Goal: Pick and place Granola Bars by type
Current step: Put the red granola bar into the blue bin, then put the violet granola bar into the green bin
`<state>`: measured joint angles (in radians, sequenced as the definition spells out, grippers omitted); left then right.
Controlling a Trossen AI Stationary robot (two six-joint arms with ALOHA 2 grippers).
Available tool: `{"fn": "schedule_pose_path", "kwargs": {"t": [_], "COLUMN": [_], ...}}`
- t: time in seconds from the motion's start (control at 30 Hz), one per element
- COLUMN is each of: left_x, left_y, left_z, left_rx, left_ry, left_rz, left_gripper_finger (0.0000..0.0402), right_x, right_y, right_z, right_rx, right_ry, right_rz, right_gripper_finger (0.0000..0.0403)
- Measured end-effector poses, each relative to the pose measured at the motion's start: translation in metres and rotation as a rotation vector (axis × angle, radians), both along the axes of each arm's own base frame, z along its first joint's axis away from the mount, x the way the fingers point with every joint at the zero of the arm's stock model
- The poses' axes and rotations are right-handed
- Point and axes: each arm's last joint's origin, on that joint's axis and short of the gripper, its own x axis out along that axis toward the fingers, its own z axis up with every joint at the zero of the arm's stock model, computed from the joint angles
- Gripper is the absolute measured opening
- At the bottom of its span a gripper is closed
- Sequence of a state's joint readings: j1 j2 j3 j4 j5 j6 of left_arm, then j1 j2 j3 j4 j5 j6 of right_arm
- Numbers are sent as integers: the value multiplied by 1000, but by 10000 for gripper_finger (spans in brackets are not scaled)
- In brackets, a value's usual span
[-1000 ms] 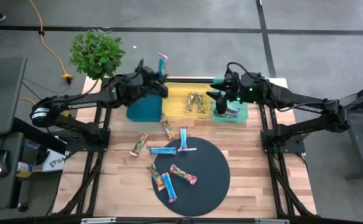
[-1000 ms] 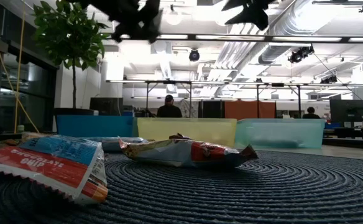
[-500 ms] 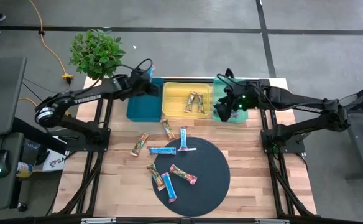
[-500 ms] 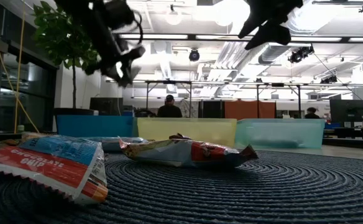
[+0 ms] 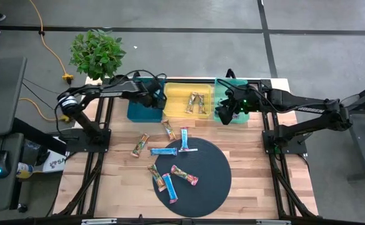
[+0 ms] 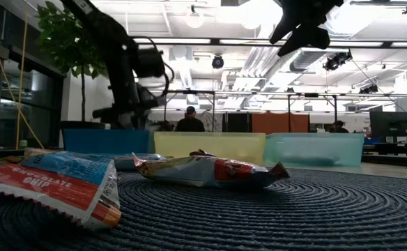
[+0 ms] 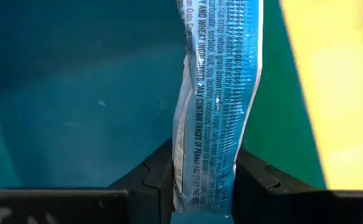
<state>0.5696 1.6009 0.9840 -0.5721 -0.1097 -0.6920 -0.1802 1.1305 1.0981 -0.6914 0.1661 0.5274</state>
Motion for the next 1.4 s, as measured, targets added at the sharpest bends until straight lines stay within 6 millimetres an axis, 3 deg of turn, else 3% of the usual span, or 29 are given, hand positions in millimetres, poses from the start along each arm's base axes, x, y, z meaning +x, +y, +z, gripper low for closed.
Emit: {"fn": "schedule_pose_path", "kwargs": {"t": [0.17,0.37,0.87,1.13,1.4], "left_x": [4,5,4,-5,-22], "left_y": [1,1,-1,-6,-21], "left_z": [-18,-20,-13,15,66], "left_rx": [-71,-79,-86,0,84], "left_ry": [39,37,14,-27,-223], "left_rz": [-20,-22,-93,-140,-278], "left_gripper_finger": [110,121,218,230,230], "right_x": [0,0,0,0,-3], "right_y": [0,0,0,0,0], "right_z": [0,0,0,-1,-3], "right_rx": [0,2,0,0,-9], "right_ry": [1,0,2,8,51], "right_rz": [0,2,5,4,5], "right_gripper_finger": [191,191,191,191,191]}}
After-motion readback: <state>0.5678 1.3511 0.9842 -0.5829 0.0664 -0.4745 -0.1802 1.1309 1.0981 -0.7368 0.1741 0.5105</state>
